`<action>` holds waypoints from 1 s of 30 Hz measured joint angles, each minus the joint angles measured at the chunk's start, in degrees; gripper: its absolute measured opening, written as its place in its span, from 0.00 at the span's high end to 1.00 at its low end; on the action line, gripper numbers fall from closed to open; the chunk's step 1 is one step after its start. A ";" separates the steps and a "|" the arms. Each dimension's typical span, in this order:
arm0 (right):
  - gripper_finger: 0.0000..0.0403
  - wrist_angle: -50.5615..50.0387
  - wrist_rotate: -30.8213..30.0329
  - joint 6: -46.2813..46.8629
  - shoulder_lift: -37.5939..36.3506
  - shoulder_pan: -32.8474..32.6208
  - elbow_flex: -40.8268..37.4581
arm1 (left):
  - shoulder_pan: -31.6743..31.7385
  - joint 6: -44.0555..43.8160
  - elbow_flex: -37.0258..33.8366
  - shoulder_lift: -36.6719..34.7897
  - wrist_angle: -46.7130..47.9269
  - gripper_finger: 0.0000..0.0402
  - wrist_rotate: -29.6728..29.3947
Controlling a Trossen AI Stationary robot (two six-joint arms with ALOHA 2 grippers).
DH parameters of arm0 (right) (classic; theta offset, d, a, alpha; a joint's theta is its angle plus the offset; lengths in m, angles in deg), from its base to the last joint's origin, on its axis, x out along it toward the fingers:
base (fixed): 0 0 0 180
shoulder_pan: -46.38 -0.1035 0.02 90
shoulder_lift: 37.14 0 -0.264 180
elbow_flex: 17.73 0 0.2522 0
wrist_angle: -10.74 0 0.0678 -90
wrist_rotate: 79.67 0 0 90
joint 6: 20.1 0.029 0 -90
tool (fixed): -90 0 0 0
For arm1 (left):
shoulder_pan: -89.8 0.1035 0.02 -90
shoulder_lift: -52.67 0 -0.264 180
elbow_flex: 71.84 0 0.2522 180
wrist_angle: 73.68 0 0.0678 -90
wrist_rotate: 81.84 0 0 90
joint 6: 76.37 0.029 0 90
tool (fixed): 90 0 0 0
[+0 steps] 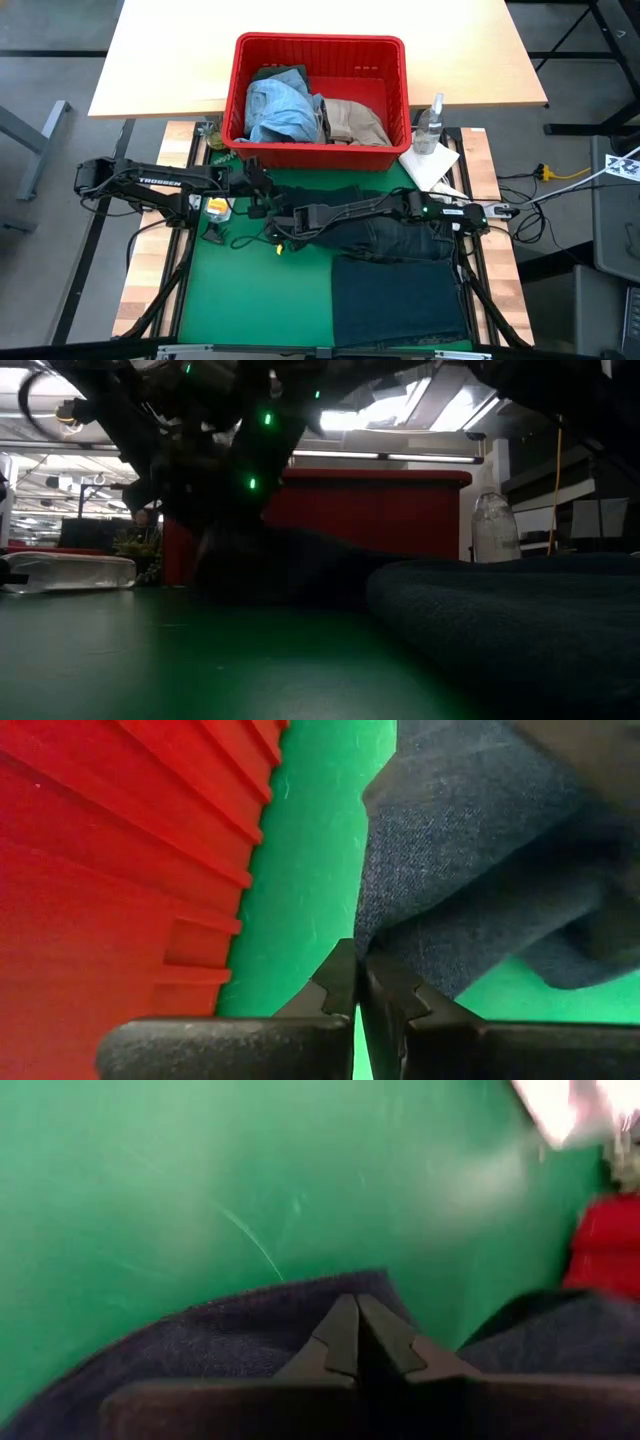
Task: Fold laundry
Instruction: Fold the dark blue jeans
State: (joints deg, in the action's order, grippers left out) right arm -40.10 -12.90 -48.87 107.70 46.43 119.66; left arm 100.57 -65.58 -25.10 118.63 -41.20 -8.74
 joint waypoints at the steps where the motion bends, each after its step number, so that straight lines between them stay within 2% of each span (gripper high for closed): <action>1: 1.00 -0.20 -1.92 1.32 0.50 0.02 0.00 | 0.00 0.00 0.00 0.01 0.09 1.00 0.03; 4: 1.00 -2.01 -6.16 4.15 0.66 0.08 -0.02 | 0.00 0.00 0.00 0.01 0.01 1.00 0.04; 8: 1.00 -1.98 -6.06 4.76 0.60 0.46 0.00 | 0.00 -0.02 0.00 0.01 0.03 1.00 0.00; 15: 1.00 -1.69 9.67 2.99 2.21 1.72 0.39 | -0.09 0.32 -0.02 0.03 2.53 1.00 -1.38; 19: 1.00 -2.18 11.72 0.81 2.30 1.63 0.74 | -0.07 0.36 -0.02 0.03 2.50 1.00 -1.38; 23: 1.00 -2.54 20.94 -1.64 2.37 1.25 1.22 | -0.07 1.70 -0.02 0.03 2.53 1.00 -1.15; 30: 1.00 -2.61 29.11 -10.28 2.41 -1.10 1.15 | -0.04 3.17 -0.02 0.03 2.44 1.00 -1.34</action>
State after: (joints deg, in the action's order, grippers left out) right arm -42.70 16.20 -59.15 110.12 45.33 120.81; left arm 100.52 -62.40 -25.13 118.66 -38.76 -10.09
